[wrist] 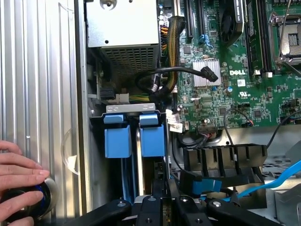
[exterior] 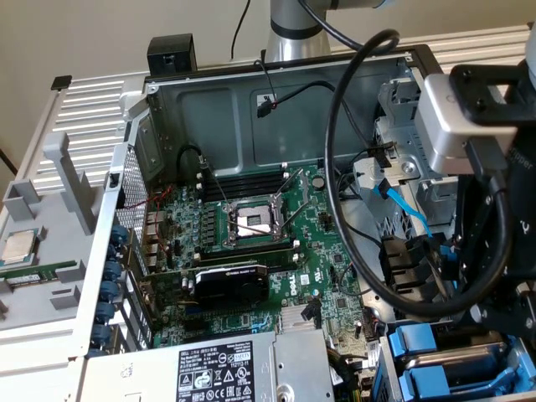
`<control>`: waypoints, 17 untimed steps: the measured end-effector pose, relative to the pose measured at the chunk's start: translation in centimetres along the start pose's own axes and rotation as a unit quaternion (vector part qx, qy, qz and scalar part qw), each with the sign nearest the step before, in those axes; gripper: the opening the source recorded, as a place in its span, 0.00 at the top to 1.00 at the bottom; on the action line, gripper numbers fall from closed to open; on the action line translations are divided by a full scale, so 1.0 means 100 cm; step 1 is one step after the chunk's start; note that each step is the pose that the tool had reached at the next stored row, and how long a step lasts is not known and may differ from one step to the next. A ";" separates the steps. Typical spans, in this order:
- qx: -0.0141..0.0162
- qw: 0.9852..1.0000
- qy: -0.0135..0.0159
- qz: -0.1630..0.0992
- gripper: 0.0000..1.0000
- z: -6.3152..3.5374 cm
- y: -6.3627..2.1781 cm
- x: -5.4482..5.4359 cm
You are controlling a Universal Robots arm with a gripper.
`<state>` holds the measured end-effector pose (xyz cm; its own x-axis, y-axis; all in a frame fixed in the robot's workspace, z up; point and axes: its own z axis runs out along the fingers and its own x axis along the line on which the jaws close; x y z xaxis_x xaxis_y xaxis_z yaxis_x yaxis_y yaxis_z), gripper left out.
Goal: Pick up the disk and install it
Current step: 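Insert the first disk wire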
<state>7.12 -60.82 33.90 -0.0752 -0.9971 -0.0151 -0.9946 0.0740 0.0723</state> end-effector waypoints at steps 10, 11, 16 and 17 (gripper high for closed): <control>0.000 1.000 0.000 0.000 0.83 0.0010 0.0000 0.000; 0.000 1.000 0.000 0.000 0.83 0.0010 0.0000 0.000; 0.000 1.000 0.000 0.000 0.83 0.0014 0.0001 -0.001; 0.000 1.000 0.000 0.000 0.83 0.0015 0.0001 -0.001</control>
<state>7.10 -60.73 33.75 -0.0753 -0.9971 -0.0150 -0.9946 0.0740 0.0723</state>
